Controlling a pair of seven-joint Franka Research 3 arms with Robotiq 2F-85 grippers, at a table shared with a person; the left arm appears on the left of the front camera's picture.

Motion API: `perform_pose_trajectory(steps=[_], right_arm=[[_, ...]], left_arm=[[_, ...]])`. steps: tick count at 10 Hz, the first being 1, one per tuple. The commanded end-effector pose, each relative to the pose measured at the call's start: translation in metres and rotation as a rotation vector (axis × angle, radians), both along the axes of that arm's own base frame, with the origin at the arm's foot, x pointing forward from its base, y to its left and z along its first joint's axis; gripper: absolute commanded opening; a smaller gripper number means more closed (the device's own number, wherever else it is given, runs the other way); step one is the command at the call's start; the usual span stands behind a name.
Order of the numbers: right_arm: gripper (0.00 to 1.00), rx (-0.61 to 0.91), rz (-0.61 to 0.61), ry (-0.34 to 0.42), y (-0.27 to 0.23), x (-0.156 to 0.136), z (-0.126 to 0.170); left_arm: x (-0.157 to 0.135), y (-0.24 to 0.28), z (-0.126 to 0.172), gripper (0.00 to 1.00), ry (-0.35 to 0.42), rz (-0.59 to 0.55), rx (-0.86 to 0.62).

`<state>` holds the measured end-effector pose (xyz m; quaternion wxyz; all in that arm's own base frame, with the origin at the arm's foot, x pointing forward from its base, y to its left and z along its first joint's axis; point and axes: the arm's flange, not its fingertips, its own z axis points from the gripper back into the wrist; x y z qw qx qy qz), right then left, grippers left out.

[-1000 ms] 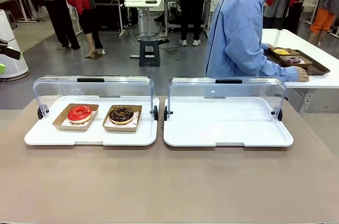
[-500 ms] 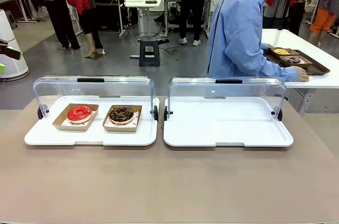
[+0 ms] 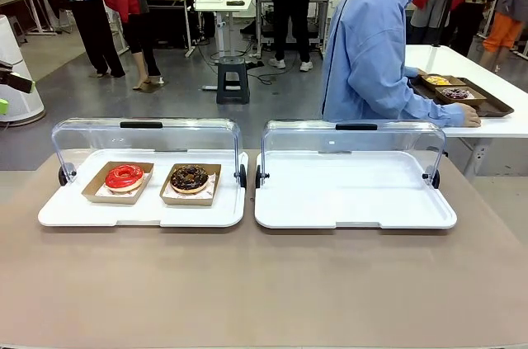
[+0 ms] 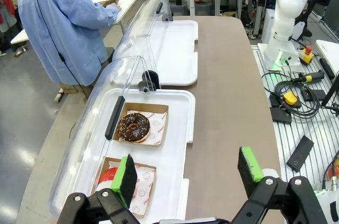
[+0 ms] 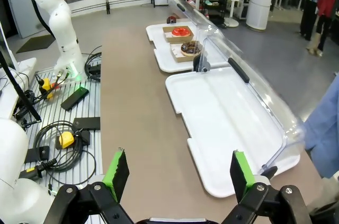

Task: Provide the desired donut to the person.
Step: Place the picked Paper togo box onto the Handle tray extended by the person.

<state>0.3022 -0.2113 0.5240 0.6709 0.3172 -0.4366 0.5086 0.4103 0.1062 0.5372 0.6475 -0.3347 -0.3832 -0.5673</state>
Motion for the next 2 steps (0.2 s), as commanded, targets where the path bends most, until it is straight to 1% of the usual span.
perform_pose_trajectory(steps=[1, 2], right_arm=[[1.0, 0.014, 0.007, -0.017, 0.0025, -0.0019, -0.003], [1.0, 0.014, 0.007, -0.017, 0.0025, -0.0019, -0.003]], left_arm=[[-0.0015, 0.0003, 0.001, 1.0, -0.002, -0.004, -0.006], [-0.0015, 0.0003, 0.001, 1.0, -0.002, -0.004, -0.006]])
